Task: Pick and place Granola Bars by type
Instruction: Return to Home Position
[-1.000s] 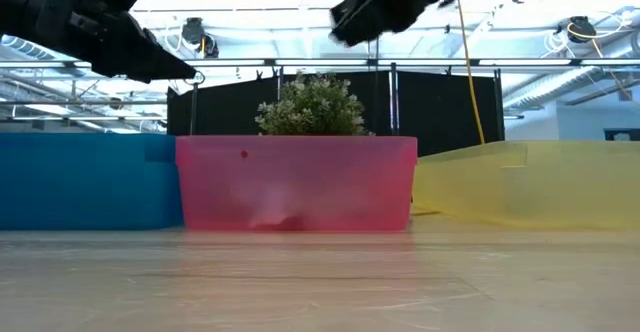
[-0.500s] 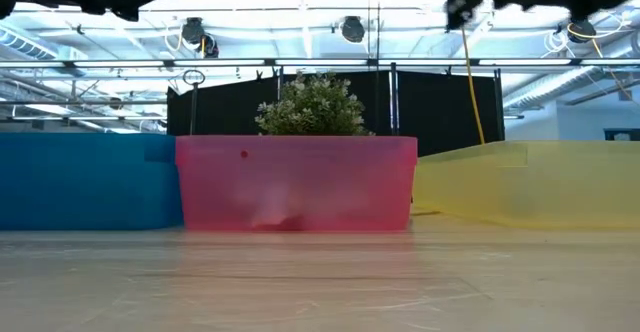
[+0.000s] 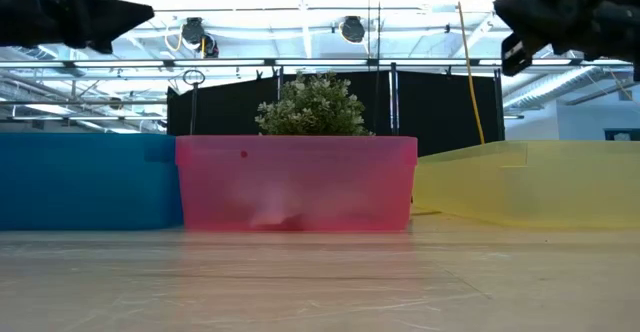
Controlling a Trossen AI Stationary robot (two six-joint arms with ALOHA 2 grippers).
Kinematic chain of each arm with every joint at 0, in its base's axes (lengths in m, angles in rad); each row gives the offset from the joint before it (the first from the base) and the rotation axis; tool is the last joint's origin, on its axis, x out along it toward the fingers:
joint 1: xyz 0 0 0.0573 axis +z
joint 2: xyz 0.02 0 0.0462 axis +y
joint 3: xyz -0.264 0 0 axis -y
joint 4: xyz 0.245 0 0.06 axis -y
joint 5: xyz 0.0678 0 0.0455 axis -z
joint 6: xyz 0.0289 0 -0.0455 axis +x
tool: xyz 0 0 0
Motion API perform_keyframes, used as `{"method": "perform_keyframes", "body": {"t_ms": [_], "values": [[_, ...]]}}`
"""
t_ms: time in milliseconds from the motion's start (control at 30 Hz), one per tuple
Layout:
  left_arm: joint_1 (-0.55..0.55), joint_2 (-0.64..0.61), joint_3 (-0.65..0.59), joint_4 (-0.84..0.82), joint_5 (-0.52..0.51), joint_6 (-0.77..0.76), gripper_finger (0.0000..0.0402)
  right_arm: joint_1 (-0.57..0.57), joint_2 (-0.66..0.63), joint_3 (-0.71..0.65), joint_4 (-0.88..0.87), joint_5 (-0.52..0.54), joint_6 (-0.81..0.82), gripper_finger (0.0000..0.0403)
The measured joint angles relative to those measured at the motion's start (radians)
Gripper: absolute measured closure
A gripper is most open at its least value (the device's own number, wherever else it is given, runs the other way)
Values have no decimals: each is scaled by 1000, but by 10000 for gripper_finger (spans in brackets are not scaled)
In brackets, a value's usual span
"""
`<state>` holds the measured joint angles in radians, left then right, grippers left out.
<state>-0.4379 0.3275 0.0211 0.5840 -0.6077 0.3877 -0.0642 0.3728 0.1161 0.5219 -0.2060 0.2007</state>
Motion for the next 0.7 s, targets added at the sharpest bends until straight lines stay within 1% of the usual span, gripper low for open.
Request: {"method": "perform_keyframes", "body": {"t_ms": [100, 200, 300, 367, 500, 600, 700], "values": [[-22, -64, -11, -64, -13, -34, 400, 0, -73, -22, -51, 19, -18, 403], [-52, -93, -11, -136, 30, -75, 400, 0, -128, -69, -50, 63, -32, 403], [-78, -92, -11, -148, -8, -86, 400, 1, -169, -96, -65, 107, -33, 403], [-88, -92, -11, -153, -33, -83, 401, 1, -172, -96, -142, 148, -44, 403], [-90, -92, -11, -183, -35, -94, 401, 0, -176, -97, -118, 156, -89, 403], [-89, -92, -11, -221, -56, -114, 401, 0, -173, -98, -134, 156, -103, 403], [-88, -92, -11, -222, -60, -146, 396, 0, -175, -99, -125, 155, -108, 403]]}}
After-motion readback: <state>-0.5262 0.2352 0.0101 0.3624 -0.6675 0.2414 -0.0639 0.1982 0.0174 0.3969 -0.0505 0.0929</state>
